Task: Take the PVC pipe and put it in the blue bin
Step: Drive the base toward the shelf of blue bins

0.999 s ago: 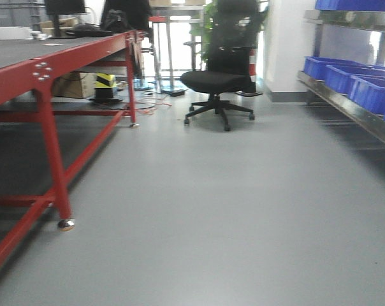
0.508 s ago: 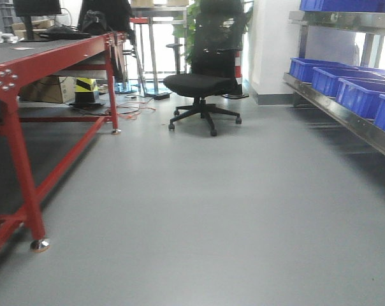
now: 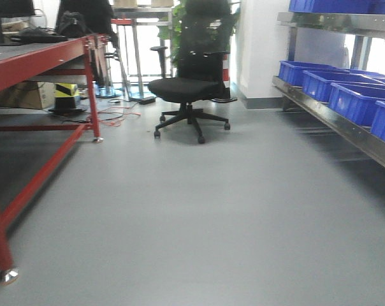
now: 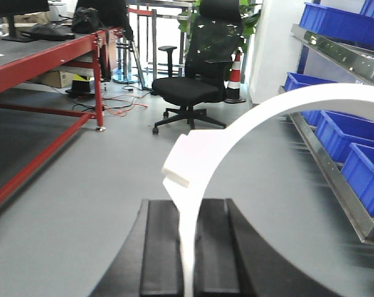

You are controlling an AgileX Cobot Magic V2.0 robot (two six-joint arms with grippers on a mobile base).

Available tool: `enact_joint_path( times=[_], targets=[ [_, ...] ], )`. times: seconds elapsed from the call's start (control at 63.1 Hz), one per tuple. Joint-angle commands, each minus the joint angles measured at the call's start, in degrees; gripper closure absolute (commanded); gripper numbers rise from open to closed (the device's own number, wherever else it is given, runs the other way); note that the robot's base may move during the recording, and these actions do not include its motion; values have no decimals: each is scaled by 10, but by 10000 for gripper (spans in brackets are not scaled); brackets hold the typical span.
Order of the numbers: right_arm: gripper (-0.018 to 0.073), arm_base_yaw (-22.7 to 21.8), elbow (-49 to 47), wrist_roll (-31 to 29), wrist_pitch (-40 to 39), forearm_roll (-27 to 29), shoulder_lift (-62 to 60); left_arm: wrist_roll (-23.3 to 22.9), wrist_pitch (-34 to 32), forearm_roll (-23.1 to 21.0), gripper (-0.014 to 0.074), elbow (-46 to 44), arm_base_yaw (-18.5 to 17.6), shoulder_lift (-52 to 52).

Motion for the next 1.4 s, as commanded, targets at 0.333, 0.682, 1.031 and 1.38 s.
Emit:
enact_joint_path(
  times=[0.333,0.682,1.031,1.38],
  targets=[
    [715,-1,1,-2,-15,-5,-2,0,-20,-1,707,-1,-2,-3],
    [715,-1,1,-2,-15,-5,-2,0,-20,-1,707,-1,-2,-3],
    [715,-1,1,-2,-15,-4,-2,0,-20,-1,707,-1,-2,-3],
    [715,-1,1,-2,-15,-4,-2,0,-20,-1,707,-1,-2,-3]
  ],
)
